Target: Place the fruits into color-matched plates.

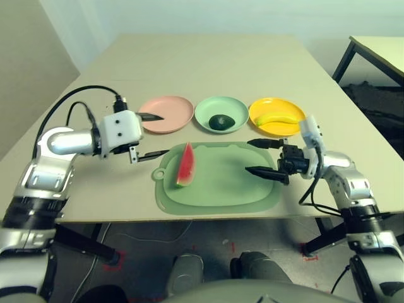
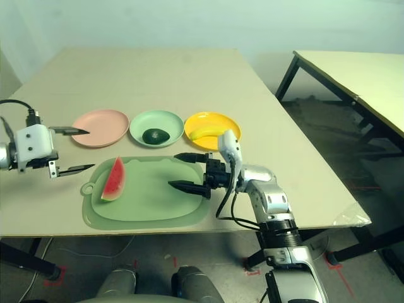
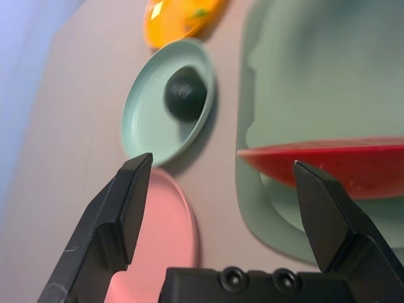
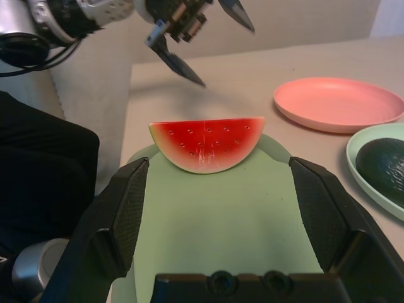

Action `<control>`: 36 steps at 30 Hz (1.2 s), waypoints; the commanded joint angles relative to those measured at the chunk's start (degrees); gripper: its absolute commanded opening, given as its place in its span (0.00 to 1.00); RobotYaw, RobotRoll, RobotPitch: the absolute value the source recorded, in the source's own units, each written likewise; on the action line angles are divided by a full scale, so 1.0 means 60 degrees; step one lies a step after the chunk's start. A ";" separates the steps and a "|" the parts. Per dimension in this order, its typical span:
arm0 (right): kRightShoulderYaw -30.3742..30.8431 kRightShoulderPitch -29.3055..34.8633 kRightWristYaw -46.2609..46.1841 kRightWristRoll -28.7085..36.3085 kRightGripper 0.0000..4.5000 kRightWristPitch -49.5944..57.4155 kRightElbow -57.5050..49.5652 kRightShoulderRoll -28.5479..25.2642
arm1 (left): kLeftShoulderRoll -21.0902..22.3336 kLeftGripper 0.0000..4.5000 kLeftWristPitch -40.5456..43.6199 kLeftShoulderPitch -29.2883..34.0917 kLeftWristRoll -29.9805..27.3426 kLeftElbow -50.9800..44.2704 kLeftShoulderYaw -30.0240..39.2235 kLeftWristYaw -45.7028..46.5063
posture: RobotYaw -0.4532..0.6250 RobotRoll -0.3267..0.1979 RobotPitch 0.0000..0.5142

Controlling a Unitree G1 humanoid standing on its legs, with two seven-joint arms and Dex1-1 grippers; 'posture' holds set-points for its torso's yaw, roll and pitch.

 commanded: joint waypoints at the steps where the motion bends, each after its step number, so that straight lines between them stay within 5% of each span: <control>1: -0.0136 0.0026 0.0117 0.0215 0.99 -0.0310 0.0381 0.0017 | 0.0094 1.00 -0.0870 -0.0681 0.0274 0.0436 -0.0709 -0.0921 | 0.49 0.62 0.07; 14: 0.0195 -0.0131 0.0671 -0.0720 0.99 -0.2928 0.1950 -0.0272 | 0.0059 1.00 -0.4044 -0.2713 0.0500 0.2911 -0.2584 -0.3811 | 0.47 0.62 0.07; 36: 0.0523 -0.0011 0.0478 -0.0827 0.99 -0.2941 0.1751 -0.0264 | -0.1352 1.00 -0.5934 -0.3859 0.1588 0.5268 -0.3662 -0.3137 | 0.44 0.62 0.09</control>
